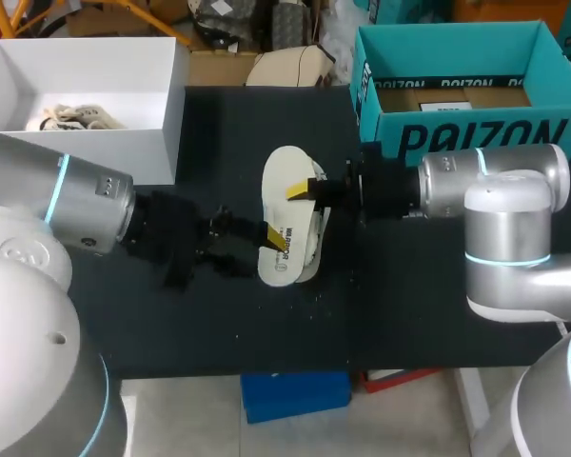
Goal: Take the shoe out of the shoebox, open the shoe tongue, remove and reinsert the insole, then place the shoe into the shoebox
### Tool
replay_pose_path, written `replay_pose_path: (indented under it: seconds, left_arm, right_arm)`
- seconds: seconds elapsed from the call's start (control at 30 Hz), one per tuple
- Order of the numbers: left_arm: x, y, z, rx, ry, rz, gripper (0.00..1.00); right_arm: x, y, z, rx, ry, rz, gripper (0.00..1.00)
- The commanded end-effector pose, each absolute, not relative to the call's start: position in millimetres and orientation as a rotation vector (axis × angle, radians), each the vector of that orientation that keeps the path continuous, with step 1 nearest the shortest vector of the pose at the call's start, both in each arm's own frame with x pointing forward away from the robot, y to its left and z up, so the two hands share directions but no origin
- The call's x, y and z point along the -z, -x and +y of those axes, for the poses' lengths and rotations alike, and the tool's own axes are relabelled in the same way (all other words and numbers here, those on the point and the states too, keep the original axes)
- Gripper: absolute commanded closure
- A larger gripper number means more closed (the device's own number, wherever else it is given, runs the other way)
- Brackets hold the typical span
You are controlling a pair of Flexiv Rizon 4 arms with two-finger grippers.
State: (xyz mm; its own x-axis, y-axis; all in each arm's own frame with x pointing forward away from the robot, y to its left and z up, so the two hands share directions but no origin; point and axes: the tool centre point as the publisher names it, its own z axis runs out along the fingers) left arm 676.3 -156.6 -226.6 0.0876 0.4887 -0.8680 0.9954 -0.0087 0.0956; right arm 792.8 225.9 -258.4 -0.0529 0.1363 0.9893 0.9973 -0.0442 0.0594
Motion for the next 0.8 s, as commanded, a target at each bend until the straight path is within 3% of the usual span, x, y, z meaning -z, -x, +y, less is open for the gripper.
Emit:
replay_pose_path:
  seconds: [0.03,0.23,0.8]
  left_arm:
    - [188.9,-648.1,-131.8,0.142,-2.164,2.220,0.00]
    - [172.5,-655.8,-136.9,-0.078,-2.223,2.313,0.00]
    - [175.9,-676.9,-157.5,-0.201,-2.253,2.258,0.00]
  right_arm:
    - [258.5,-792.5,227.8,1.221,1.322,-1.328,1.00]
    - [258.5,-792.5,227.8,1.221,1.322,-1.328,1.00]
    - [258.5,-792.5,227.8,1.221,1.322,-1.328,1.00]
